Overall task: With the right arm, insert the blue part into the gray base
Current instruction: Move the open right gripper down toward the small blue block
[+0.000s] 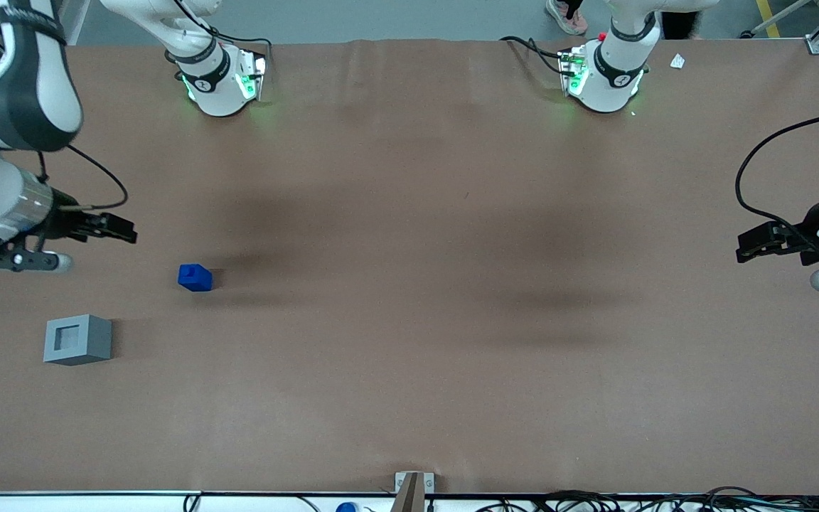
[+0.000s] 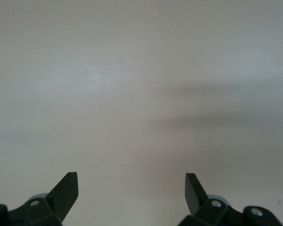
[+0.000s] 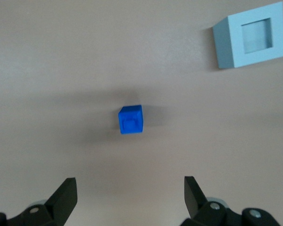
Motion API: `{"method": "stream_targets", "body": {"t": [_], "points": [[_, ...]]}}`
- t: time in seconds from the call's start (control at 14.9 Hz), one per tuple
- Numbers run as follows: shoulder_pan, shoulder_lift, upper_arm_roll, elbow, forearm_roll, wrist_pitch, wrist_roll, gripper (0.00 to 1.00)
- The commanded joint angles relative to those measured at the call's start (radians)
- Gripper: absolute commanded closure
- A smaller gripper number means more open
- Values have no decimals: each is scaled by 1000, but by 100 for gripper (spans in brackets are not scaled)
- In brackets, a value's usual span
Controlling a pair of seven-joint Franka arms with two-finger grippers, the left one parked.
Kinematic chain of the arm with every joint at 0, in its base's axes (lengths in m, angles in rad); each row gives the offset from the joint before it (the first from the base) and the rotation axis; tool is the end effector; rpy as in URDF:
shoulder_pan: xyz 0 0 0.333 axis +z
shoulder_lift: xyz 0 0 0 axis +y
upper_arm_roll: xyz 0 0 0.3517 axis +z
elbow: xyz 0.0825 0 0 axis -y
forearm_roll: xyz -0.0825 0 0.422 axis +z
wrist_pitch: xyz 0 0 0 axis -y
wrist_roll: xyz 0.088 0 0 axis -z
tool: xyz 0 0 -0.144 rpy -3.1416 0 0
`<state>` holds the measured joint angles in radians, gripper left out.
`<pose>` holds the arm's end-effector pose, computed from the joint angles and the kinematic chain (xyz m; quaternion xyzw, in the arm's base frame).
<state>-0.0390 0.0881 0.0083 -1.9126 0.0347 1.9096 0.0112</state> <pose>0.6055 -0.0150 0.4238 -0.9985 0.0274 0.0454 0.0169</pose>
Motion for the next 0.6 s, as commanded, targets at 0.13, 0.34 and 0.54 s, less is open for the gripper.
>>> {"method": "stream_targets", "body": {"t": [0.13,0.34,0.54], "points": [[10,67,13,-121,-56,219,4,0],[14,120,15,-180,-56,357,16,0],[30,169,16,-216,-56,452,32,3]]}}
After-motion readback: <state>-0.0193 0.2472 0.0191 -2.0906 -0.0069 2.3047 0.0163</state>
